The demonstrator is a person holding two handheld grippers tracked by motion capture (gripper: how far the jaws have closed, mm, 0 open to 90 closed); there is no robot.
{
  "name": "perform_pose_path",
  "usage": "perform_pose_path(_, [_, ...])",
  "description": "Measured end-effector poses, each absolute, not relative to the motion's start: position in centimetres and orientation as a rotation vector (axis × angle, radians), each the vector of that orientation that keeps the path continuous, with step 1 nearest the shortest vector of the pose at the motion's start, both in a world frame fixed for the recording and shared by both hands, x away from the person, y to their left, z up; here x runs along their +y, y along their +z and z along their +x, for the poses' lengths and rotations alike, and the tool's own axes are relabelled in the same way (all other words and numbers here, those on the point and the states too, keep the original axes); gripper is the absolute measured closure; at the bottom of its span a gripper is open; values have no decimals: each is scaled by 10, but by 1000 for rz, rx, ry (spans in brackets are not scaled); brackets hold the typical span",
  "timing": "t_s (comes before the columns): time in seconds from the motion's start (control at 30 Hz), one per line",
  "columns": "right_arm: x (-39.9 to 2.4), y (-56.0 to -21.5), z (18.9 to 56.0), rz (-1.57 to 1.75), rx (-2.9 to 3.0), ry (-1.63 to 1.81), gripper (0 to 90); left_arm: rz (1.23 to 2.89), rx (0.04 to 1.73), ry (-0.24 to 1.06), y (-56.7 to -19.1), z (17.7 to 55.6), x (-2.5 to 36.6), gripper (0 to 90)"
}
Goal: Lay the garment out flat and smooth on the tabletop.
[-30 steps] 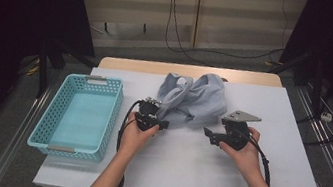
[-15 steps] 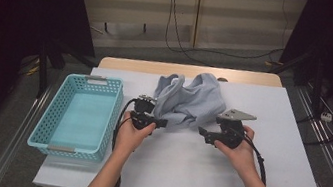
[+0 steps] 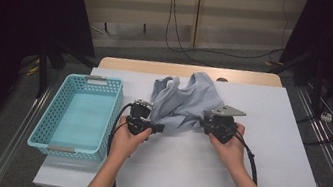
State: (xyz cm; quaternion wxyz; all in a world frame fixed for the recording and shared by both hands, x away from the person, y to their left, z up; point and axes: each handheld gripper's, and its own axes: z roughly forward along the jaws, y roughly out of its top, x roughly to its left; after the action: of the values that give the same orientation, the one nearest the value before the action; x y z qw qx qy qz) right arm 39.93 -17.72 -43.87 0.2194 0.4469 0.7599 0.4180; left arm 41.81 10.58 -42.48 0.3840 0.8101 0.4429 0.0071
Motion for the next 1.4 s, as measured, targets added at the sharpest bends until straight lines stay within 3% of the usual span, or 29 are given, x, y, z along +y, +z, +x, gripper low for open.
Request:
perform_pose_path(0.47, [-245,-410,380,1306,2024,1218,867,2033,1166,8,-412,413,126,773])
perform_pose_path(0.83, [-241,-421,380,1287,2096,1143,856,2077,1169,-30,-420,407,124,763])
perform_pose_path(1.4, [-269,-434,357,1319,2144,1064,876,2106,1149,-60,-428,404,113,751])
